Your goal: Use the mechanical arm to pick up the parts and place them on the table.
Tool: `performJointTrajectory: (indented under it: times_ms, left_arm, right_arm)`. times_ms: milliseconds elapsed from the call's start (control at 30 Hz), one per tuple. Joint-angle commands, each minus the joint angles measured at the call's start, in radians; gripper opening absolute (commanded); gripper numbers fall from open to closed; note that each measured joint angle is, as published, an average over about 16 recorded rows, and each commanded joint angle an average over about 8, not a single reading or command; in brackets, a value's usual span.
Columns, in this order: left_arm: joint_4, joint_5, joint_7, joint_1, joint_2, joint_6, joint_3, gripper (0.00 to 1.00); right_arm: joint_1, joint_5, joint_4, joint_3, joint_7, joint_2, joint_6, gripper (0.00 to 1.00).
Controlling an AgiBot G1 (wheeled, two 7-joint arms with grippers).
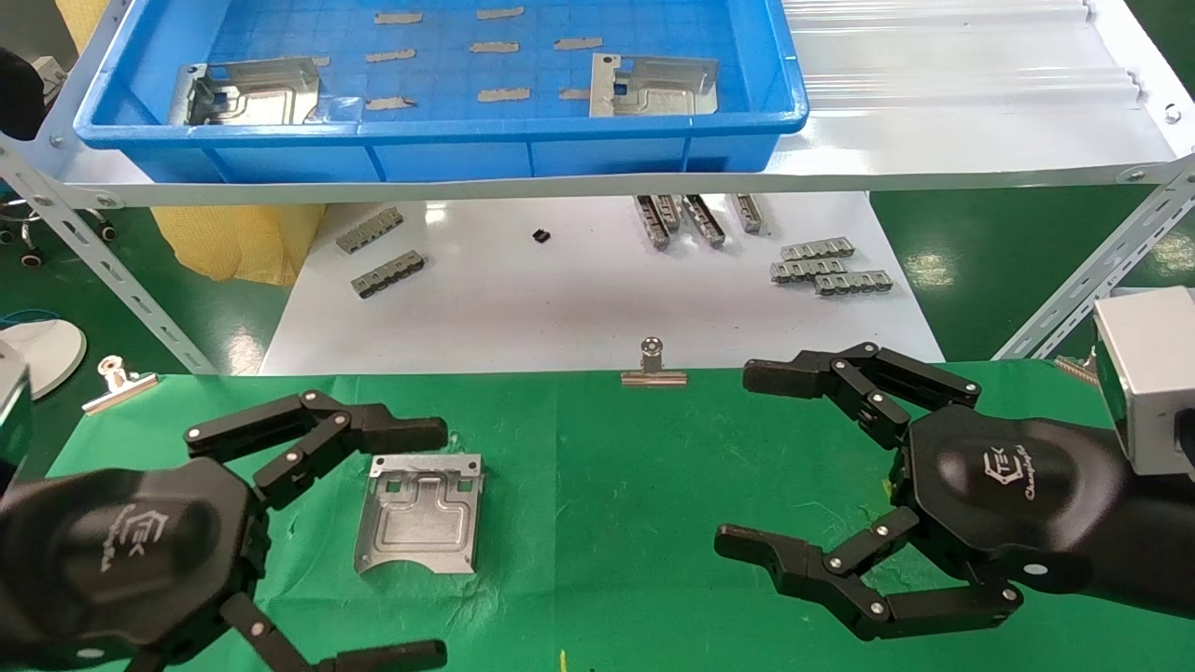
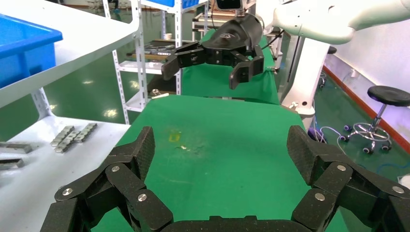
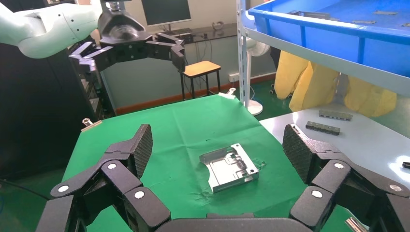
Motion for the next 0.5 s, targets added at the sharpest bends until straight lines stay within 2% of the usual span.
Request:
performJointTrajectory:
  times_ms: [33,500]
  left_arm:
    - [-0.018,-0.008,-0.008,0.01,-0.005,-0.001,-0.008,1.0]
    - [0.013,0.006,0.006,-0.007,0.003,0.0,0.006,1.0]
  right_arm:
    - [0.0,0.0,0.0,0.0,0.0,0.0,0.0,1.0]
    - [0.0,0.0,0.0,0.0,0.0,0.0,0.0,1.0]
